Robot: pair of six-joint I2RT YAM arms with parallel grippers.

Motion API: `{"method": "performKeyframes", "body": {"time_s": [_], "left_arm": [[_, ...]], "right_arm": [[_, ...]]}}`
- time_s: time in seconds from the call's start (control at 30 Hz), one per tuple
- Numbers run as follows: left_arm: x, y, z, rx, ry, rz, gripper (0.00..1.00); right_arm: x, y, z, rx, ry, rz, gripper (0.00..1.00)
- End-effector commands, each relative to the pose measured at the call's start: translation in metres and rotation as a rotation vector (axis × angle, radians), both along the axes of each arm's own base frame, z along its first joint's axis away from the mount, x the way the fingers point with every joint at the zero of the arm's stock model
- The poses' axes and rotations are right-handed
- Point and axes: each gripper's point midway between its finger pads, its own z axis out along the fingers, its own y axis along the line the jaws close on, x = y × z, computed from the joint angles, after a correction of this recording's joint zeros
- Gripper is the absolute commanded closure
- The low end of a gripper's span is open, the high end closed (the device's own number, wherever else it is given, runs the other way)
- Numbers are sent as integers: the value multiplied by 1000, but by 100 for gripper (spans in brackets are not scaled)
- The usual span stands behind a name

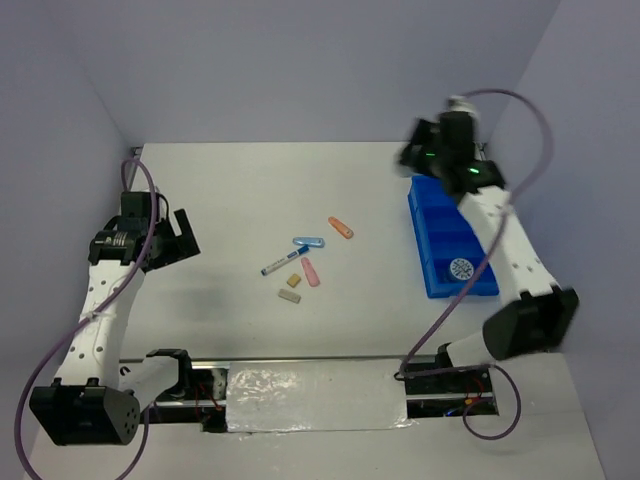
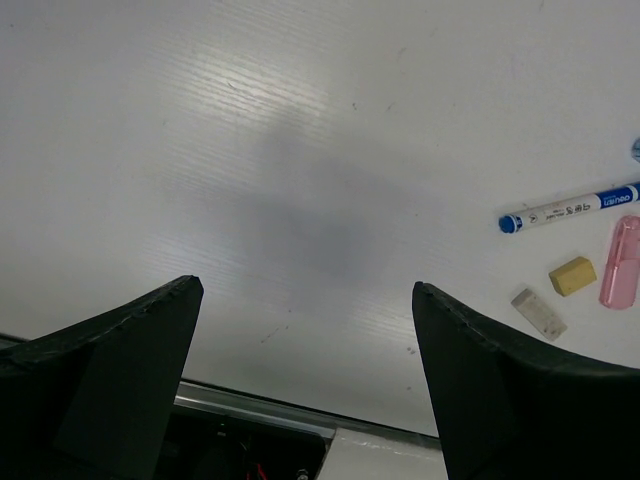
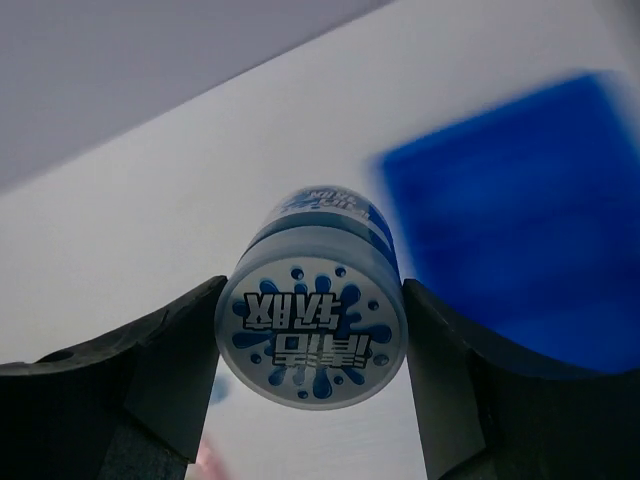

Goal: Sort the stationery into containers
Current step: Pick up the stationery from the center of the board, then place the stationery in the storage box.

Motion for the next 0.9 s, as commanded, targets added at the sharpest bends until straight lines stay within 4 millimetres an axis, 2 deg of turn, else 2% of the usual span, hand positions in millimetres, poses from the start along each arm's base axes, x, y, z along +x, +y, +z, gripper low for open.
{"method": "performKeyframes", "body": {"time_s": [0.0,0.07,0.1,0.13,0.17,0.27,0.37,0.53,0.67,0.87], "left_arm": [[6,-11,4,-25,-45,-48,1],[8,-21,0,-64,-42,-76,1],[9,-25,-2,-81,-41,-88,1],[9,-29,-4,-100,-37,-98,1],[10,-34,-7,-125,-32,-112,1],[11,-55,-9,-159,-38,-189,1],[11,-60,-10,-136,-40,-219,1],[7,-76,-16,-157,-32,-280,1],[4,-78,-22,-162,-22,-290,1],[2,-81,-26,-158,-7,-308,0]], "right_arm": [[-76,-148,-67,-101,204,-467,77],[-105,-187,-62,-118,172,-586,77],[-117,-203,-71,-138,197,-636,77],[-130,-230,-71,-178,206,-739,77],[-140,-241,-70,-208,208,-777,77],[-152,-267,-78,-237,218,-843,77],[-154,-274,-83,-247,235,-854,78],[-142,-268,-105,-227,260,-771,77],[-141,-263,-123,-212,273,-741,76],[-145,-265,-134,-247,308,-739,75]]}}
